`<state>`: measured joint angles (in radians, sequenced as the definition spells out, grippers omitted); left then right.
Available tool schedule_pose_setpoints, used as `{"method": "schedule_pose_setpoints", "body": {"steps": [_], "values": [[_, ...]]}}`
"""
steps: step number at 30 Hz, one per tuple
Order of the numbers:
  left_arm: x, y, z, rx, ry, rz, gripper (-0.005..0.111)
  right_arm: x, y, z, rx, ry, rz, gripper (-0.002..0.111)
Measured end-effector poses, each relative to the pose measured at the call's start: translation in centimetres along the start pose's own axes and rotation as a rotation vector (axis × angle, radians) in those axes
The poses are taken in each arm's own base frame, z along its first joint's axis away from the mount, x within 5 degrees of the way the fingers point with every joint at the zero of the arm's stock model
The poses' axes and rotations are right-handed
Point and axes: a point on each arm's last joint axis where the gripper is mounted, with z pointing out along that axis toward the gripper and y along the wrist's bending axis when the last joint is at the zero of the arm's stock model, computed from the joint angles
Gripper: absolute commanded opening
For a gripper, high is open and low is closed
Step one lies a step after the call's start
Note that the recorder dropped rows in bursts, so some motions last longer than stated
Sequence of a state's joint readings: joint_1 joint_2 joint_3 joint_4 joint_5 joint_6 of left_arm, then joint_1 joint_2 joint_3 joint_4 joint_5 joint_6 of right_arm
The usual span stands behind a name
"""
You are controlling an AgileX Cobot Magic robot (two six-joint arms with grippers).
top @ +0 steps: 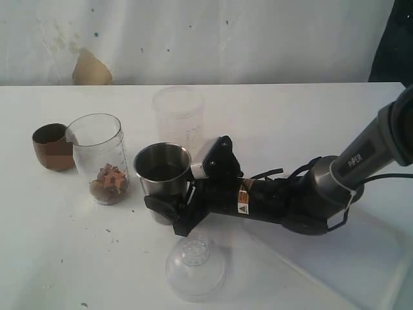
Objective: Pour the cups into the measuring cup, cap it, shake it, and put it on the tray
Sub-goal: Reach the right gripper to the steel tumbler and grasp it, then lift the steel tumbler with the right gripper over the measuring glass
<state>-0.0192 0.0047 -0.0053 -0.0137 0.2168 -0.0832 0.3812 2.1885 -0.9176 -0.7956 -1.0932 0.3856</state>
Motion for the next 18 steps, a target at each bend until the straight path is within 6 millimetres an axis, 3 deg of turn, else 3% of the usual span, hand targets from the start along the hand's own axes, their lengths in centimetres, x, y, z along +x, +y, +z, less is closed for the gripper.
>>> {"method": "schedule_pose_setpoints", "body": {"steps": [6, 10, 13, 17, 18], "values": [[0.0, 0.0, 0.0, 0.0, 0.0, 0.0, 0.0, -0.4, 0.1, 0.9, -0.007, 0.01, -0.033, 0.073], [0.0, 0.0, 0.0, 0.0, 0.0, 0.0, 0.0, -0.5, 0.4, 1.3, -0.014, 0.017, -0.045, 0.069], [0.0, 0.0, 0.0, 0.0, 0.0, 0.0, 0.0, -0.5, 0.4, 1.4, -0.011, 0.018, -0.044, 0.048], [0.0, 0.0, 0.0, 0.0, 0.0, 0.002, 0.0, -0.5, 0.4, 1.4, -0.008, 0.021, -0.034, 0.005], [0.0, 0.0, 0.0, 0.0, 0.0, 0.002, 0.0, -0.5, 0.3, 1.4, -0.007, 0.023, -0.028, 0.0]]}}
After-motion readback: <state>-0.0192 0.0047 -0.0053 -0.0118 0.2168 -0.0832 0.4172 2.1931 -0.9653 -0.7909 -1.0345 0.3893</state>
